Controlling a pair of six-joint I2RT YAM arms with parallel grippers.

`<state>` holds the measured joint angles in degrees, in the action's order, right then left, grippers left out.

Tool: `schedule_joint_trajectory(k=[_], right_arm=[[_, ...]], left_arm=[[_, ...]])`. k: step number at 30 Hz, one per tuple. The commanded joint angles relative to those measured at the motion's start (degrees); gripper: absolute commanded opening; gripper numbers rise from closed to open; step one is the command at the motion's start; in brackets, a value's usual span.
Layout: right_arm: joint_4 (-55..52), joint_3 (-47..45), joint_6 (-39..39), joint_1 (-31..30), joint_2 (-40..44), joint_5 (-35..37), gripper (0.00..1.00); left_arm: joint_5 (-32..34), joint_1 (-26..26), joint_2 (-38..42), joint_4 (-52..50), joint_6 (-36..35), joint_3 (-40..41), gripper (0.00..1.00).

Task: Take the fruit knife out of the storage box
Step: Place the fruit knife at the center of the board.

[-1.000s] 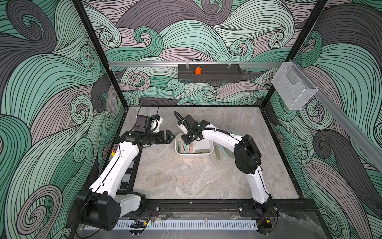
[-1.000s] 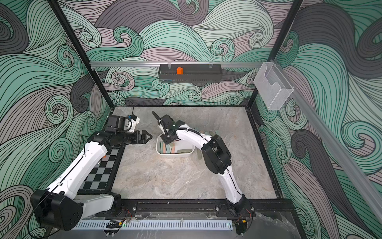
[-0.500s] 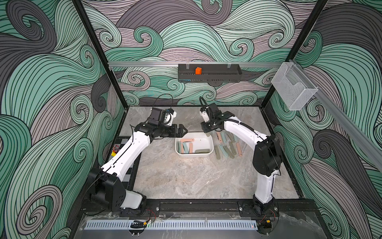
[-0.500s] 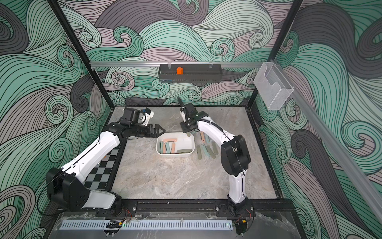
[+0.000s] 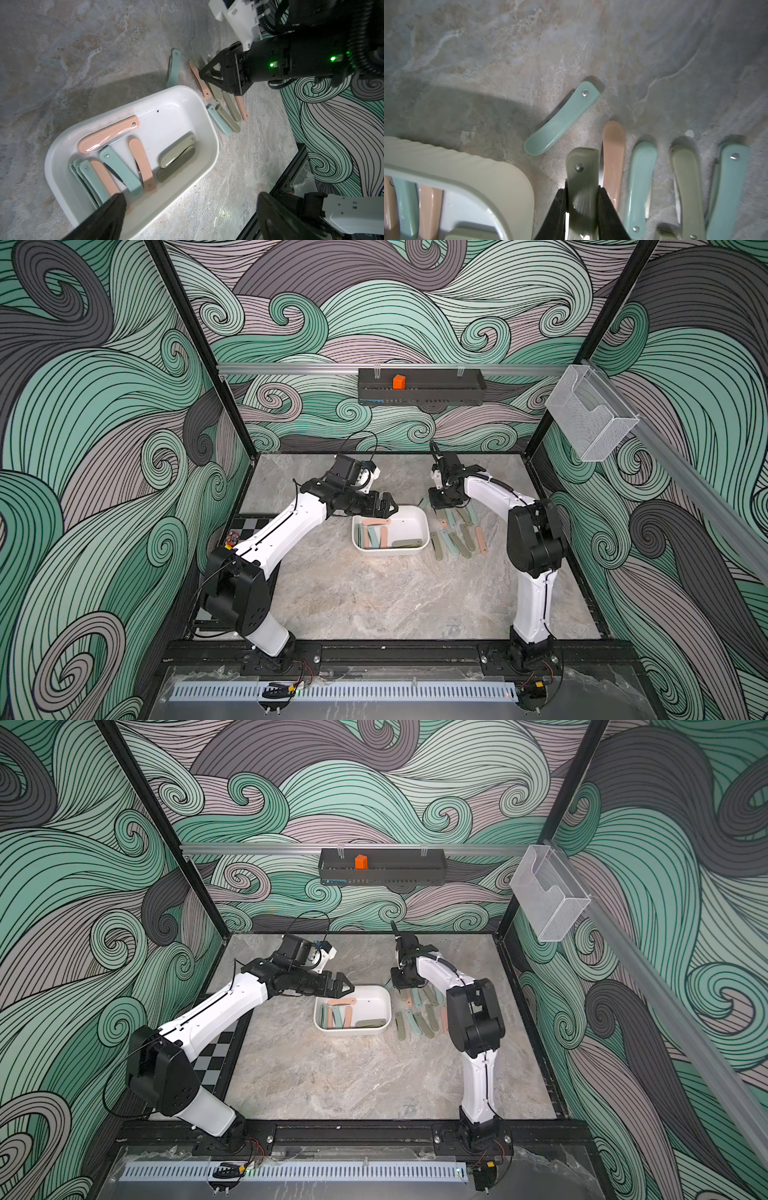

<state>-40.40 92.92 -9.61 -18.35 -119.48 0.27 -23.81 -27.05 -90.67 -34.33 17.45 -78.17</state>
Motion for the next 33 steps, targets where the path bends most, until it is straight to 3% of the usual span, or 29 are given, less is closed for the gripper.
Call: schedule_joint_trajectory(k=[1,7,13,19,25,28,33], right_arm=[[0.31,-0.94,-1.63,-0.26,-1.18,-3.31,0.18],[1.02,-1.17,-2.18,-0.32,-3.06,-3.23,0.19],[1.37,-1.21,-1.94,-0.29,-3.5,-2.1,0.26],[0.95,-1.52,-1.9,-0.29,-1.88,-0.18,0.42],[-0.06,-1.79,-1.64,-0.54,3.23,1.35,0.48],[-0.43,-1.87,-1.52,-1.44,6.58,1.14,0.51],[-0.42,-1.89,-1.59,-5.33,9.52,-0.83,0.62]], left_arm=[[0.26,-0.18,0.67,-1.72,-0.93,-0.43,0.99],[0.94,-0.11,0.99,-2.65,-1.82,-0.33,0.99],[0.92,-0.11,0.75,-2.63,-1.92,-0.22,0.99],[1.7,-0.02,0.96,-3.82,-2.64,-1.25,0.99],[5.7,0.5,2.73,-5.83,-4.02,-3.51,0.99],[8.98,1.61,5.43,-5.55,-4.27,-3.05,0.99],[8.51,6.06,8.8,-6.19,-5.31,-1.37,0.99]])
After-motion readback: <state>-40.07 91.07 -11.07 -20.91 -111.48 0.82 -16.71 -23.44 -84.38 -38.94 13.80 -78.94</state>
